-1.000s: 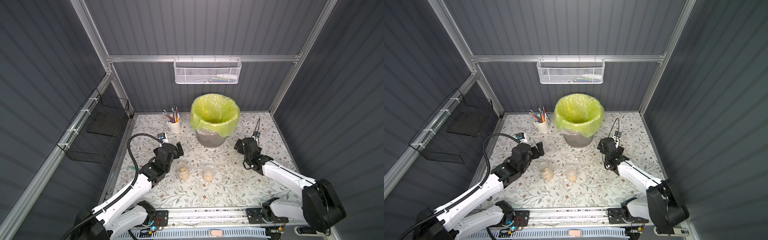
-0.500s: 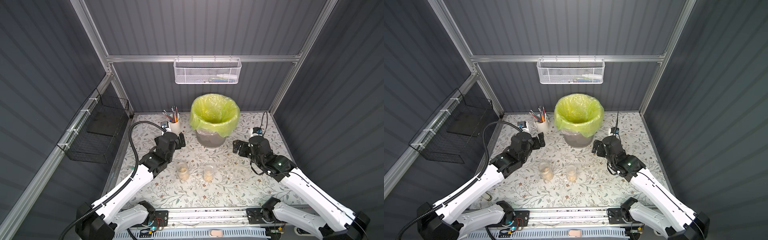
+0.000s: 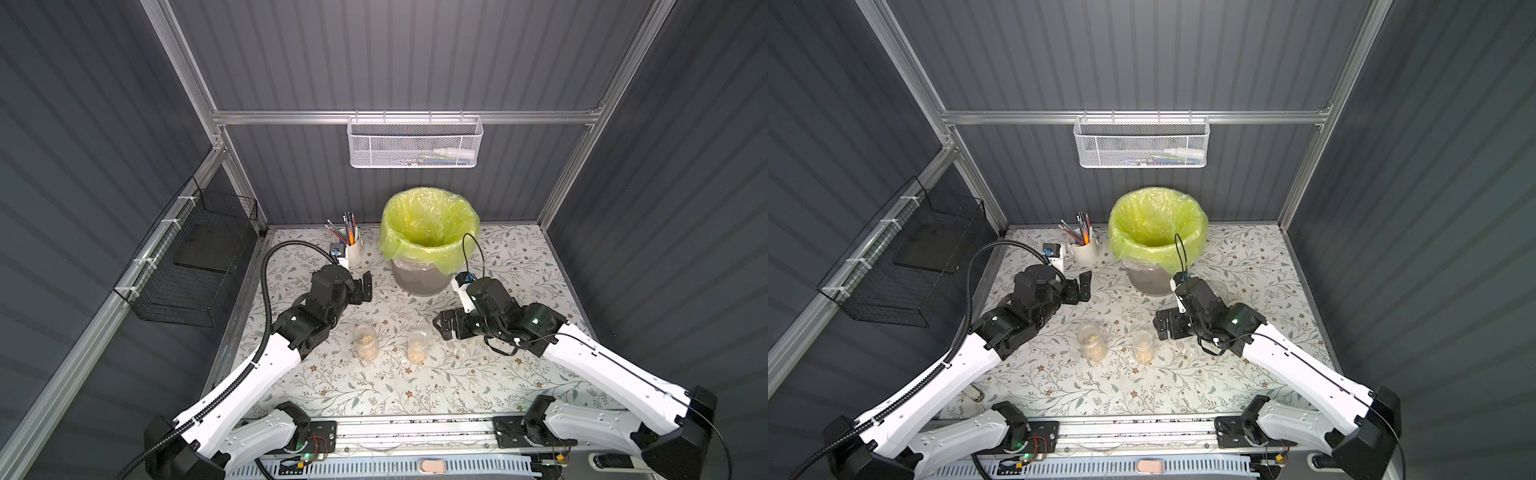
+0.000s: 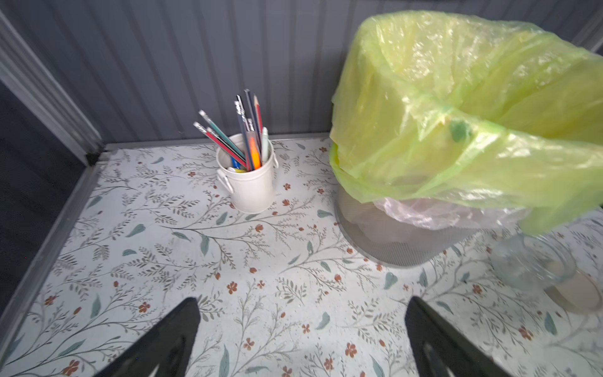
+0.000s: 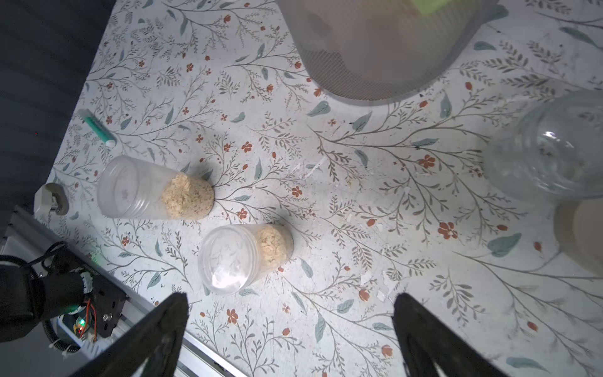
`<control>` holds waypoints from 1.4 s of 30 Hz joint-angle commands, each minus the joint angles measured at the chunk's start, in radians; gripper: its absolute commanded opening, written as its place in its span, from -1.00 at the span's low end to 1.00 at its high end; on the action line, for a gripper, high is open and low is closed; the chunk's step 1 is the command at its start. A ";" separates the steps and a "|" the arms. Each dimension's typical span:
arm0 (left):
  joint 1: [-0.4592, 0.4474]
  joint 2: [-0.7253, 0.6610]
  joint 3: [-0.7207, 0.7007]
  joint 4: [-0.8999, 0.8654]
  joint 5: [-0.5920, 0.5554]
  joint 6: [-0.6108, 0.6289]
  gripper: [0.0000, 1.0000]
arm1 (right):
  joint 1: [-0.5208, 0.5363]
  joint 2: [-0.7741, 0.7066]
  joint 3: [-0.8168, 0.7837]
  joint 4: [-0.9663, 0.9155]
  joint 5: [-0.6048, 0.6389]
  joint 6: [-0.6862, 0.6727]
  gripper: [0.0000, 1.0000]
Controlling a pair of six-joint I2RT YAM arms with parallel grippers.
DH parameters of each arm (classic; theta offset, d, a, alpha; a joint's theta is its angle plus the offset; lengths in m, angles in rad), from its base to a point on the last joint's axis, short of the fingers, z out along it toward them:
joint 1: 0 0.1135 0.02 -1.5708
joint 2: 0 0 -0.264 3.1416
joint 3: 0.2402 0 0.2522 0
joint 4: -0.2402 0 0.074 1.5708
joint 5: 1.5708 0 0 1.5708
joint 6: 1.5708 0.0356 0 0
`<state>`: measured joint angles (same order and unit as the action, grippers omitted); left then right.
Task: Empty expired oatmeal from jars
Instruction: Pick up the jar from the center of the board.
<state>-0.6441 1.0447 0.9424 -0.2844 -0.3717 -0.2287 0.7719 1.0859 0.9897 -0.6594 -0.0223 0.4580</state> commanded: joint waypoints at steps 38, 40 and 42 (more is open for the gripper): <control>-0.023 -0.382 -0.384 0.077 0.169 -0.200 0.99 | 0.207 0.402 -0.036 0.265 0.069 -0.142 0.81; -0.023 -0.375 -0.384 0.082 0.174 -0.201 0.99 | 0.209 0.402 -0.040 0.265 0.075 -0.136 0.79; -0.023 -0.370 -0.387 0.085 0.175 -0.202 0.99 | 0.211 0.398 -0.049 0.299 0.081 -0.130 0.76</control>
<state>-0.6621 0.6724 0.5735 -0.1940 -0.1905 -0.4168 0.9756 1.4837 0.9485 -0.3878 0.0345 0.3134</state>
